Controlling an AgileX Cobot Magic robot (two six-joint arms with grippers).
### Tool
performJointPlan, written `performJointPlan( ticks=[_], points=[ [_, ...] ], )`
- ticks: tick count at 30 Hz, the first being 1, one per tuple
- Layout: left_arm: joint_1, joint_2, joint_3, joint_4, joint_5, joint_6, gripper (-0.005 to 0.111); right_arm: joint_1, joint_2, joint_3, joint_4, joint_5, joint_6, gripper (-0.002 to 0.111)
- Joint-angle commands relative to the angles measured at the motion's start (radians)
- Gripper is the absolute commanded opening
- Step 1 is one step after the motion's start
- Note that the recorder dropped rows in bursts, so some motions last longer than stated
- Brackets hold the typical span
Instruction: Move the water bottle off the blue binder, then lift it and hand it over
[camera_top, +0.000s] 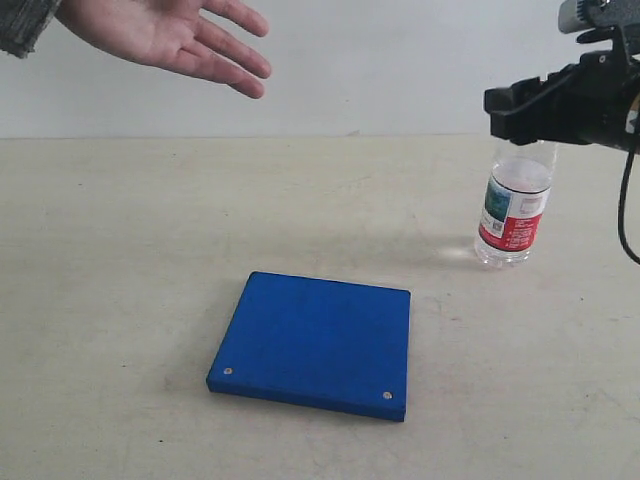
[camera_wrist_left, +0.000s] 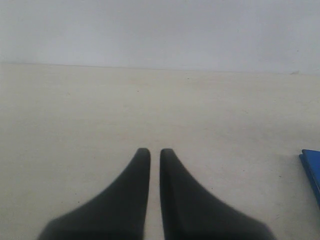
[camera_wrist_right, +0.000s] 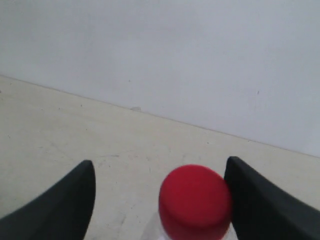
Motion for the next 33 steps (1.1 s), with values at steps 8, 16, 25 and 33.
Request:
performJointPlan(
  ticks=[8,16,25,33],
  points=[
    [-0.004,-0.003,0.0,-0.01,-0.012,0.007,0.007,-0.006,-0.352,-0.004,-0.147,-0.093,0.251,0.052],
    [-0.004,-0.003,0.0,-0.01,-0.012,0.007,0.007,0.429,-0.42,0.002,-1.137,-0.289,1.059,0.001],
    [-0.004,-0.003,0.0,-0.558,-0.15,-0.353,0.007,0.64,-0.086,0.055,-1.137,-0.503,1.453,0.001],
    [-0.004,-0.003,0.0,-0.635,-0.134,-0.359,0.007,0.637,-0.006,0.028,-1.137,0.244,1.358,0.001]
  ],
)
